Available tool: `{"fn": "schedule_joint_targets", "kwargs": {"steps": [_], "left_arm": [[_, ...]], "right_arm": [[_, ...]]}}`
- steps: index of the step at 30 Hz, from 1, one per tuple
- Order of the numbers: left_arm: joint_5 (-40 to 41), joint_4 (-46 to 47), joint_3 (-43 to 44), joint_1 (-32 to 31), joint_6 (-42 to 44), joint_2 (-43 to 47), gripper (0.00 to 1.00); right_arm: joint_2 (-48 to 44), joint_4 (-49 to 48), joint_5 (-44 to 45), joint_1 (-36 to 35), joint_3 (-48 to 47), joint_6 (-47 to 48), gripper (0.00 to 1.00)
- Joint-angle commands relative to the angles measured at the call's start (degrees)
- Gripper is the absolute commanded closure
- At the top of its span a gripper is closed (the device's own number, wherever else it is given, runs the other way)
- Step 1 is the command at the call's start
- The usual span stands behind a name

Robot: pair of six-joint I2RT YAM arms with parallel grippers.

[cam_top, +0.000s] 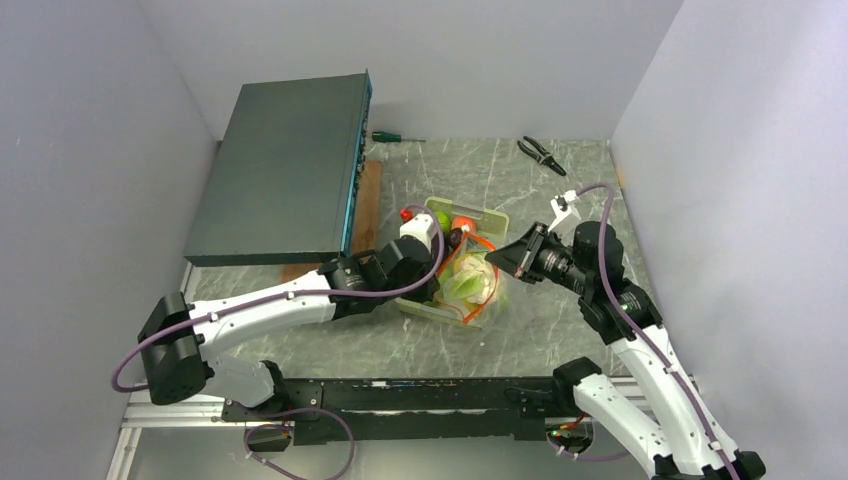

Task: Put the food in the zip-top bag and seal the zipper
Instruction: Place the fake vegetable in the zipper food storage bag.

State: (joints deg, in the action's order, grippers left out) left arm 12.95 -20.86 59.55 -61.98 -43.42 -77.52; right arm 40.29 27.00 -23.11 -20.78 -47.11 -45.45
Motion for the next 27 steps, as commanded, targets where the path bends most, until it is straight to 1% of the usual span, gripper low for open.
{"fn": "schedule_joint_targets", "kwargs": {"steps": [1, 6, 8, 11, 14, 15, 21, 22, 23, 24, 25, 26, 27], "left_arm": [[-2.8, 3.2, 9.9, -0.4, 5.5, -0.7, 1.0], [-12.2, 5.2, 21.5, -2.6, 9.5, -4.9, 1.0], [-13.8, 6.4, 24.8, -4.0, 9.5, -6.4, 1.0], [-14.0, 6.1, 26.4, -4.5, 7.6, -8.6, 1.0], [-13.1, 3.8, 26.9, -4.5, 6.5, -10.4, 1.0], [-11.6, 3.0, 27.1, -4.4, 6.2, -11.1, 1.0], [-11.3, -0.2, 28.6, -4.3, 5.3, -15.1, 1.0], [-11.3, -1.0, 29.1, -4.3, 5.4, -15.7, 0.98], [-11.3, -1.6, 29.5, -4.3, 5.4, -16.1, 0.91], [-11.4, -1.9, 29.8, -4.3, 5.5, -16.4, 0.78], [-11.5, -1.9, 29.6, -4.3, 5.7, -16.3, 0.62], [-11.5, -1.5, 28.9, -4.3, 5.8, -16.0, 0.49], [-11.5, -0.7, 27.9, -4.3, 5.9, -15.3, 0.39]], "right_arm": [[-2.0, 3.5, 5.3, 0.3, -4.5, 3.6, 1.0], [-6.2, 12.4, 17.7, 0.2, -8.3, 7.1, 1.0], [-8.6, 14.7, 21.9, 0.2, -9.6, 8.2, 1.0], [-11.9, 17.2, 27.0, 0.3, -10.3, 9.7, 1.0], [-13.7, 18.8, 28.8, 0.2, -10.0, 10.7, 1.0], [-14.0, 19.0, 29.0, 0.2, -9.7, 11.0, 1.0], [-14.9, 20.3, 30.1, 0.2, -8.6, 12.1, 1.0], [-15.2, 20.4, 30.4, 0.2, -8.6, 12.3, 1.0], [-15.5, 20.7, 30.9, 0.2, -8.6, 12.6, 1.0], [-15.8, 20.9, 31.6, 0.2, -8.8, 12.9, 1.0], [-16.0, 21.1, 32.1, 0.2, -8.8, 13.2, 1.0], [-16.2, 21.3, 32.7, 0.3, -8.8, 13.6, 1.0], [-16.4, 21.4, 33.1, 0.3, -8.8, 13.8, 1.0]]}}
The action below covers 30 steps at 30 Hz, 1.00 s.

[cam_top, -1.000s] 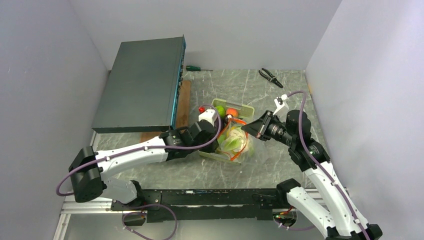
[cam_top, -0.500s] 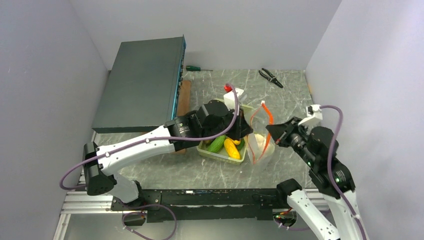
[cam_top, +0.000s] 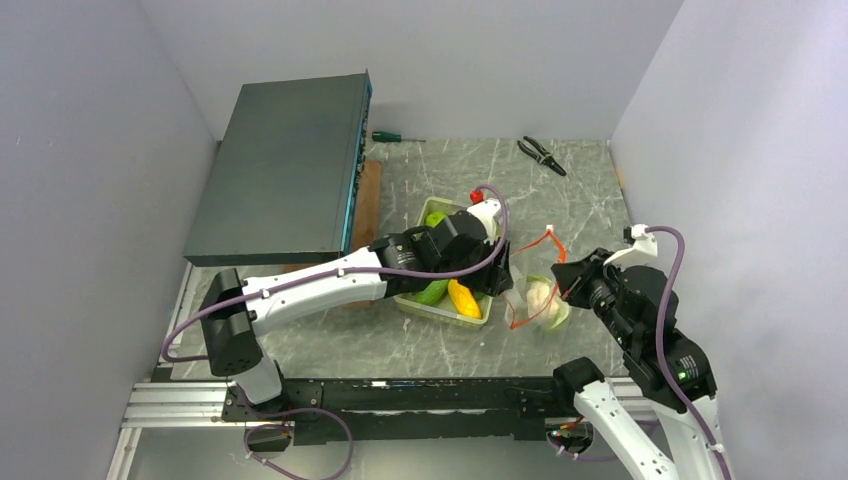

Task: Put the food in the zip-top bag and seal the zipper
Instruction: Place the fake vegetable in the zipper food storage bag, then pick up the fake vegetable from the bin.

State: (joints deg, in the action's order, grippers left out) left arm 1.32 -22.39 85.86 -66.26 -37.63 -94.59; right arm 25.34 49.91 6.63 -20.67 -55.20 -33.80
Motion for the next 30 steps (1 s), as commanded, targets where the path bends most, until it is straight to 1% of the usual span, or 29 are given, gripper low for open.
{"fn": "schedule_joint_targets", "kwargs": {"steps": [1, 4, 5, 6, 9, 12, 14, 17, 19, 21, 26, 28, 30], "left_arm": [[0.4, 1.7, 0.3, 0.0, 0.1, 3.1, 0.32], [2.0, 3.6, -3.2, 0.0, 0.9, 6.3, 0.08], [3.2, 3.0, -4.1, 0.0, 1.0, 7.3, 0.02], [4.7, 2.4, -5.0, 0.0, 1.1, 8.5, 0.01], [10.1, 0.1, -8.1, 0.0, 1.6, 11.5, 0.0], [17.3, -4.3, -9.6, 0.0, 2.1, 12.6, 0.0], [21.5, -7.2, -9.6, 0.0, 2.6, 11.7, 0.0], [24.8, -11.4, -8.4, 1.1, 2.8, 8.9, 0.0], [25.4, -13.0, -8.0, 1.9, 2.8, 7.0, 0.0], [24.5, -12.3, -8.2, 2.8, 3.5, 5.6, 0.01], [21.2, -8.6, -9.6, 5.9, 6.2, 1.8, 0.1], [21.7, -9.2, -8.7, 7.3, 7.6, -1.0, 0.12], [21.3, -9.9, -6.9, 8.5, 9.2, -4.2, 0.19]], "right_arm": [[-1.5, -1.3, 3.8, 0.1, -0.7, 2.6, 1.0], [-1.5, -1.3, 4.2, 0.1, 0.1, 3.2, 1.0], [-1.6, -1.5, 4.2, 0.1, 0.5, 3.3, 1.0], [-1.5, -1.6, 4.3, 0.1, 0.8, 3.4, 1.0], [-1.2, -2.2, 4.1, 0.1, 1.1, 3.7, 1.0], [-1.0, -2.4, 4.7, 0.1, 1.0, 4.2, 1.0], [-1.0, -2.5, 4.5, 0.1, 0.9, 4.4, 1.0], [-0.4, -2.1, 3.9, 0.1, -0.3, 4.3, 1.0], [-0.2, -2.1, 3.2, 0.1, -1.1, 4.4, 1.0], [-0.1, -2.0, 3.4, 0.1, -1.6, 4.7, 1.0], [0.2, -1.2, 3.3, 0.1, -2.1, 4.6, 1.0], [-0.3, -1.1, 2.3, 0.1, -1.8, 4.2, 1.0], [-0.7, -1.3, 1.7, 0.1, -1.3, 3.9, 1.0]]}}
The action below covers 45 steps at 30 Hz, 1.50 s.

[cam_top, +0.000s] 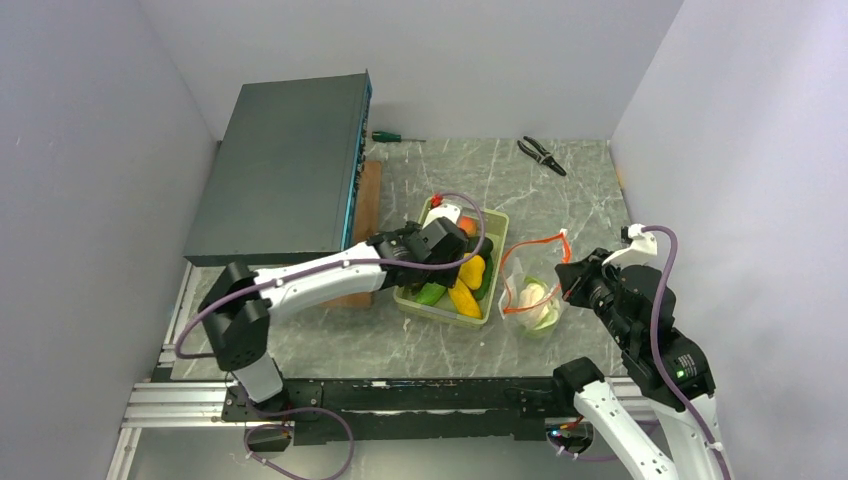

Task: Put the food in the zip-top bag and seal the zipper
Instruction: Pick up the fake vegetable from the bin.

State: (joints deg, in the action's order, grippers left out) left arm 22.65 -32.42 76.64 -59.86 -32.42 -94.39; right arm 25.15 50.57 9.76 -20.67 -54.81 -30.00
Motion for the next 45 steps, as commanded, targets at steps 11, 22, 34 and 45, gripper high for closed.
{"fn": "schedule_joint_targets", "kwargs": {"steps": [11, 22, 34, 45], "left_arm": [[-8.5, 4.3, 2.3, 2.5, 4.7, -9.6, 0.35], [-5.5, 3.0, 0.8, 1.3, 4.1, -15.5, 0.36], [0.7, -1.9, 4.4, -1.8, 4.7, -13.3, 0.71], [-0.3, 5.4, -0.3, -2.4, 2.8, 7.9, 0.82]], "right_arm": [[0.1, -1.0, -2.6, 0.1, -2.0, -0.7, 1.0], [0.0, -1.5, -4.4, 0.1, -1.6, -1.3, 1.0], [-0.1, -1.1, -4.3, 0.1, -1.2, -1.5, 1.0], [-0.3, -1.0, -4.3, 0.1, -0.3, -1.8, 1.0]]}}
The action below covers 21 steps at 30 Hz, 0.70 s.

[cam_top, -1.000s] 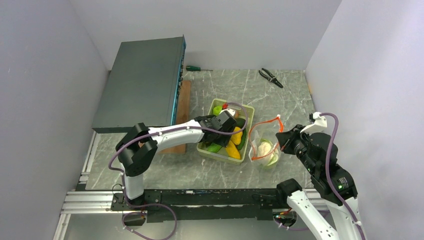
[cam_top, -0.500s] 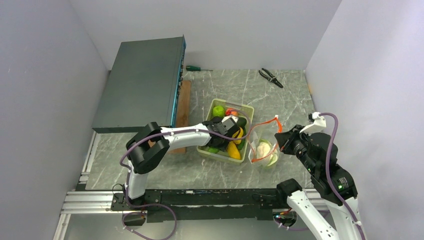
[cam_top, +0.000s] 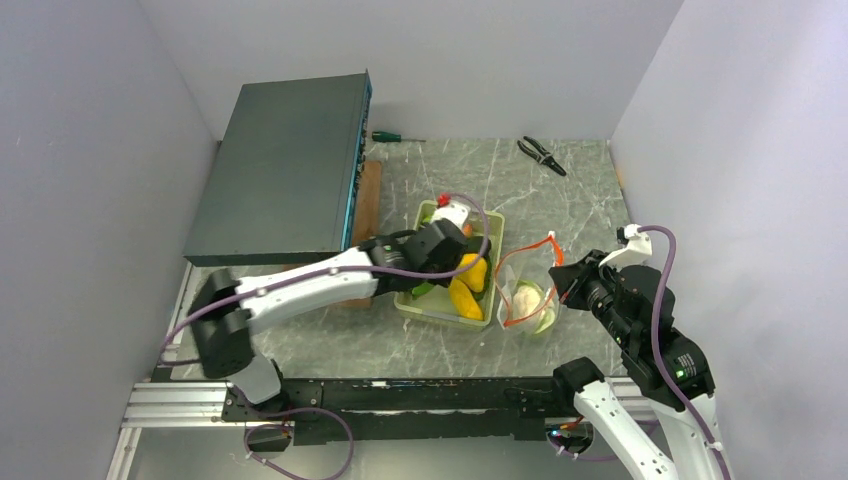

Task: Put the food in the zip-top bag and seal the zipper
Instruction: Pick up the fake vegetable from the bin, then place the fake vegetable in the zipper food storage bag.

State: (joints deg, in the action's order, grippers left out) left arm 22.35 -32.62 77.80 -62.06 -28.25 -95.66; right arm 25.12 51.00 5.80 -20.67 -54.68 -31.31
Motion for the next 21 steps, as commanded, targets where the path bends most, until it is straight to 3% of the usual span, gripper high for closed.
{"fn": "schedule_joint_targets", "kwargs": {"steps": [1, 4, 11, 16, 21], "left_arm": [[-0.6, 6.6, -2.0, -0.2, -1.5, 11.0, 0.83], [-5.3, 15.1, -6.8, -0.3, -1.1, 17.5, 0.85], [-22.3, 48.9, -19.5, -0.3, 4.5, 28.3, 0.8], [-33.4, 74.0, -23.6, -0.4, 5.4, 24.9, 0.79], [-37.7, 93.4, -27.2, -2.1, 12.3, 18.1, 0.78]], "right_arm": [[-0.3, -1.4, -0.4, 0.1, -0.4, -0.4, 1.0], [-0.3, -1.9, -0.7, 0.2, 0.0, -0.7, 1.0], [0.7, -3.6, -4.0, 0.1, 1.1, -2.5, 1.0], [0.6, -6.3, -9.1, 0.1, 2.3, -6.1, 1.0], [0.7, -8.7, -12.3, 0.1, 3.9, -9.5, 1.0]]}}
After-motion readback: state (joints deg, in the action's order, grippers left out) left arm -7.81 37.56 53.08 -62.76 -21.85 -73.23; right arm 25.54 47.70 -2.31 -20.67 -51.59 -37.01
